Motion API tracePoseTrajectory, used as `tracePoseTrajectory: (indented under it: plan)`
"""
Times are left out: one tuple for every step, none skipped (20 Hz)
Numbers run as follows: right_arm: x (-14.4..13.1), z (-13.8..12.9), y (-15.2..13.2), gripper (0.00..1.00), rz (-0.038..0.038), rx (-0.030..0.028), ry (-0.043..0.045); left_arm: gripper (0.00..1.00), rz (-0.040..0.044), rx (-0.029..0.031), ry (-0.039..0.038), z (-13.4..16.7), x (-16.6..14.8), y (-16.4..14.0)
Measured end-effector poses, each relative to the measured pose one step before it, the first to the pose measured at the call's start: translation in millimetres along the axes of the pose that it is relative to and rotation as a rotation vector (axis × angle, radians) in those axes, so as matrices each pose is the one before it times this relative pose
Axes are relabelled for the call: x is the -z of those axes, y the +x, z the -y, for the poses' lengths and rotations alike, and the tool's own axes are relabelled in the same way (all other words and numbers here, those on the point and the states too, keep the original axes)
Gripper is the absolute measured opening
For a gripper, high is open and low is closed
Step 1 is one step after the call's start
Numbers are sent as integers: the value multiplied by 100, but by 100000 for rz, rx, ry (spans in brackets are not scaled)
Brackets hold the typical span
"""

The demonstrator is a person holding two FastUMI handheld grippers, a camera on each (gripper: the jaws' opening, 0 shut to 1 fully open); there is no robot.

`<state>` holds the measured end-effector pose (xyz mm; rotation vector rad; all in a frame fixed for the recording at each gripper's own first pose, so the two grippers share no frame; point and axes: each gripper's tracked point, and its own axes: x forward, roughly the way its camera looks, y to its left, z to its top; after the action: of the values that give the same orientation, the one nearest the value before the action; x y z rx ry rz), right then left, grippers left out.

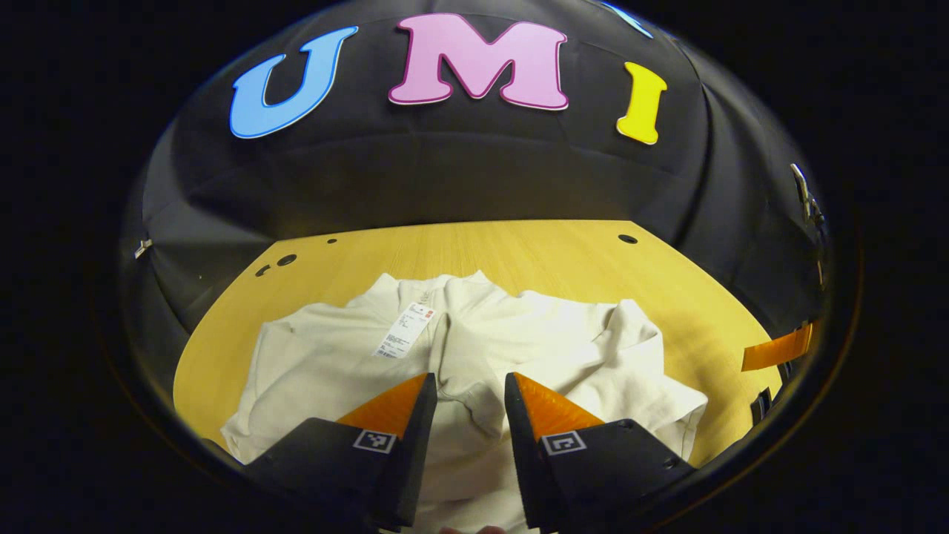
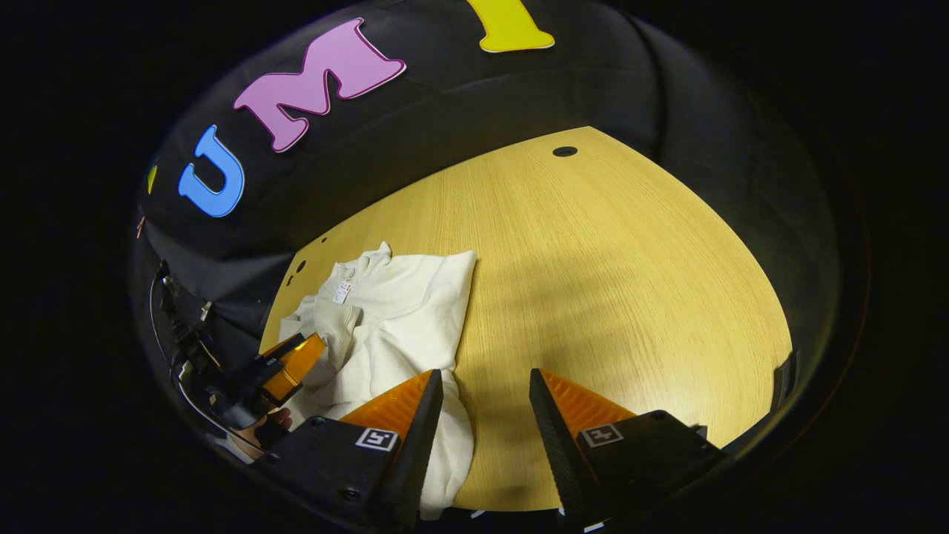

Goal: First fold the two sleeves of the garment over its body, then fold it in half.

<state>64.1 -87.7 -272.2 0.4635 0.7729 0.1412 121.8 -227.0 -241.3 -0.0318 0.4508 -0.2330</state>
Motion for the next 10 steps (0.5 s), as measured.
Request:
tracePoseTrajectory:
  plan:
    - [-175, 232, 95, 74, -83, 33, 351, 58, 242, 2435, 486, 953, 47, -81]
    - [-45, 181, 144, 74, -79, 145, 247, 59, 317, 2064, 534, 629, 57, -143]
    - [3, 83, 31, 74, -173, 57, 115, 58, -386, 1392, 395, 474, 133, -202]
    - [17, 64, 31, 74, 45, 26, 178, 63, -447, 1470, -28, 324, 269, -313]
    - [96, -51, 111, 74, -177, -55, 239, 64, -333, 809, 134, 175, 120, -493]
    - [259, -100, 49, 74, -157, -223, 184, 70, -173, 1035, 325, 84, 12, -435]
    - [269, -87, 15, 74, -116, -141, 76, 73, -610, 946, 400, -76, 147, -622]
    - [428, -92, -9, 74, -176, 121, -57, 71, -1087, 1273, 494, -74, 444, -645]
    - [464, -149, -38, 74, -284, 87, -24, 73, -1488, 1044, 642, -249, 482, -686]
    - [562, -278, -218, 74, -497, -650, 97, 74, -1409, 538, 566, -258, 573, -844]
